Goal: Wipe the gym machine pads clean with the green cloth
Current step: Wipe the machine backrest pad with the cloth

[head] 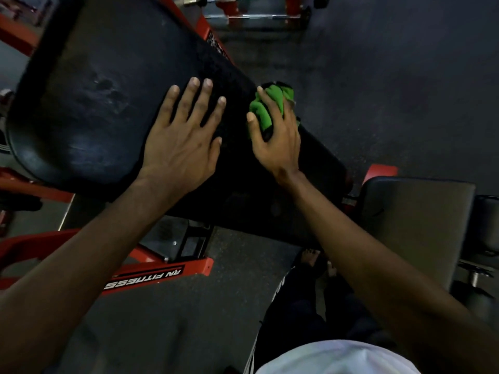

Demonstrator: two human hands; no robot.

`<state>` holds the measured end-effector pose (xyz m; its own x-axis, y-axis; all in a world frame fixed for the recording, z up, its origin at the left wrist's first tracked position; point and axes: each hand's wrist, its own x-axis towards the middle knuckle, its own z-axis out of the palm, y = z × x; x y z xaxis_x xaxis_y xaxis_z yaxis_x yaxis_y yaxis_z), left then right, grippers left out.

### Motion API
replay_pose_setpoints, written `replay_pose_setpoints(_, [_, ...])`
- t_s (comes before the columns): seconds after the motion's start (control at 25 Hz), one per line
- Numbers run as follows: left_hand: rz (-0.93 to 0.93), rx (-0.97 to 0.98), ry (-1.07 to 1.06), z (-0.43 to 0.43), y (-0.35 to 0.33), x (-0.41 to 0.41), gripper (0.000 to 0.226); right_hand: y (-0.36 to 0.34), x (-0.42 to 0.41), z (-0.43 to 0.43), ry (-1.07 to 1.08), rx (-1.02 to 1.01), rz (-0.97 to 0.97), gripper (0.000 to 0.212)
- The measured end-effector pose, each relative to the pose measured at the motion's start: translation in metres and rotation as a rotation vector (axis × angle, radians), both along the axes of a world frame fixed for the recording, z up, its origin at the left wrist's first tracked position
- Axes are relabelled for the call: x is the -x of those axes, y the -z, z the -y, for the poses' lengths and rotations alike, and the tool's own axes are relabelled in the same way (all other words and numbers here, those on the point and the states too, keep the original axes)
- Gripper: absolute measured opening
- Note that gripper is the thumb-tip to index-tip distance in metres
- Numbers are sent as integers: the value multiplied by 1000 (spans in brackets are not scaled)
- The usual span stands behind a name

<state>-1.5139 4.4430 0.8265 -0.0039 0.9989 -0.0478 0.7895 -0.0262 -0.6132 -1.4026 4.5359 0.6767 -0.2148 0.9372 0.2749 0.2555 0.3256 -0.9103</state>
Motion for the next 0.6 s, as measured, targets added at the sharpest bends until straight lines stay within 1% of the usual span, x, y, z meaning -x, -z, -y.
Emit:
replay_pose_setpoints(0.16, [20,-64,-68,6,-6,-4,63,36,-33,53,-110,-63,-8,53])
replay_pose_setpoints(0.28, [36,-138,-126,16,-13,-8,65,46,-40,67,-115,-34,25,51])
replay_pose_setpoints(0.36, [55,-157,-135,23,-14,-8,66,31,-30,55,-80,-58,9,48])
replay_pose_setpoints(0.44, [70,-171,-135,29,-16,-7,66,1,-10,35,-64,-113,-31,46])
replay_pose_setpoints(0.52, [58,-192,-149,35,-14,-7,67,-34,12,13,-46,-168,-82,44])
replay_pose_setpoints(0.6, [47,-211,-144,39,-12,-6,67,-53,23,6,-21,-207,-83,43])
